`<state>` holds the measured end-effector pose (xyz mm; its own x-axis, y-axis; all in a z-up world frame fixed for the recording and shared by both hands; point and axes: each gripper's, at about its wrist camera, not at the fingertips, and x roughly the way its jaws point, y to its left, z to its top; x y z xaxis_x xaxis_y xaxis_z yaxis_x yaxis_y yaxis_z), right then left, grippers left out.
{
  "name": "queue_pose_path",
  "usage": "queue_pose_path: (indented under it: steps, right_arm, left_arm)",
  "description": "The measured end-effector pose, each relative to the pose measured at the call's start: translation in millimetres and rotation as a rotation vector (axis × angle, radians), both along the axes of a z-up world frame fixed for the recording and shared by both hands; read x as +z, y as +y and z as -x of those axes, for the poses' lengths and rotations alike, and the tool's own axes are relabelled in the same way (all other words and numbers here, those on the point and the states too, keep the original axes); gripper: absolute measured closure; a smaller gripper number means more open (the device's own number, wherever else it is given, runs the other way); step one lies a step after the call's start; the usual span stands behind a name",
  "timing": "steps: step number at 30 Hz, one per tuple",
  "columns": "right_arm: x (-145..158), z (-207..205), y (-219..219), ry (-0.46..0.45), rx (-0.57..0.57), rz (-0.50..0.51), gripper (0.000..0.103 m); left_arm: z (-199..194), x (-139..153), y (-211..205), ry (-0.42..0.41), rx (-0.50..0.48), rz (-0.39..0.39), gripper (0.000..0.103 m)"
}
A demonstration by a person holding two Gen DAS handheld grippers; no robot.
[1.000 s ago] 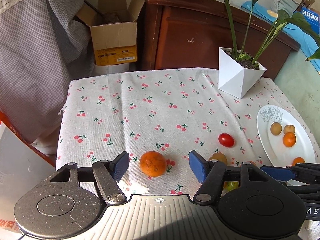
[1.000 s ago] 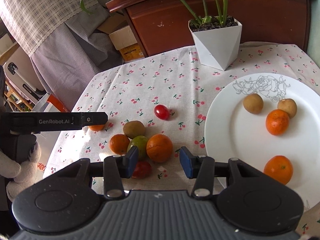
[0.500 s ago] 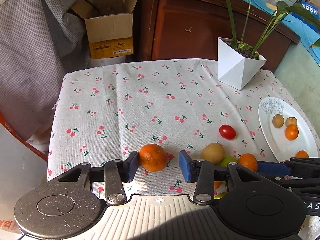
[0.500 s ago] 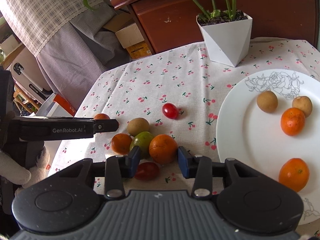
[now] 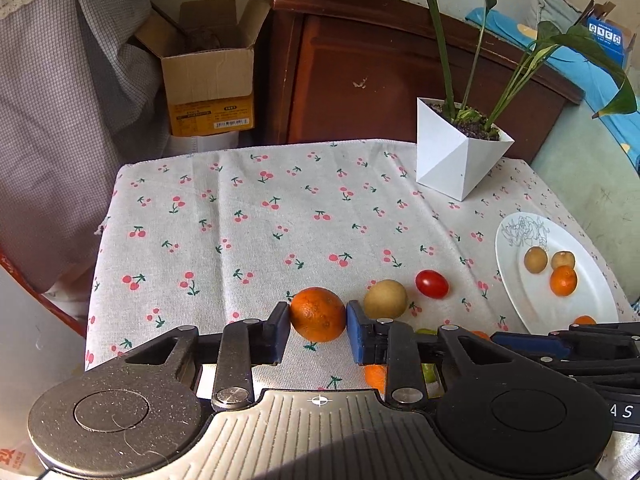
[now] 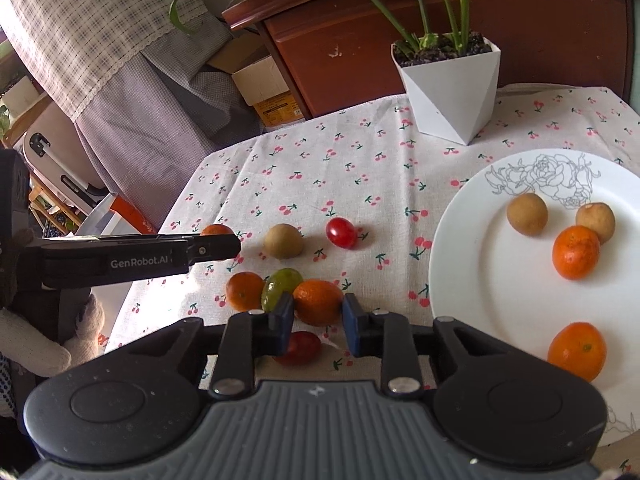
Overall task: Organize fruits
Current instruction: 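Grasp an orange with the left tool while the right tool grasps another orange, then carry both oranges onto the white plate and open both tools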
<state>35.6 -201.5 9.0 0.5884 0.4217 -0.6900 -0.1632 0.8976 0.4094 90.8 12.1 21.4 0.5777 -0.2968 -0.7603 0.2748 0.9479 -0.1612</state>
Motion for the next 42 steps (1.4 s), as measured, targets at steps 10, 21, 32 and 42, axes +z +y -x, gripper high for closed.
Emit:
queue_pose_path:
  steps: [10, 21, 32, 42]
  right_arm:
    - [-3.3, 0.8, -4.7, 0.010, -0.011, -0.007, 0.082]
    - [-7.9, -7.6, -5.4, 0.000, -0.057, -0.051, 0.056]
    - [-17.4, -18.8, -2.9, 0.028, -0.032, -0.090, 0.073]
    - [-7.0, -12.7, -8.7, 0.009, -0.065, -0.084, 0.073]
  left_arm:
    - [3.5, 8.3, -10.7, -0.022, -0.029, 0.021, 0.075]
    - [4.4, 7.7, -10.3, -0.024, -0.023, 0.020, 0.075]
    - [4.2, 11.6, -15.7, -0.031, -0.029, 0.031, 0.075]
    - [5.2, 20.8, -25.2, -0.061, -0.042, 0.051, 0.075]
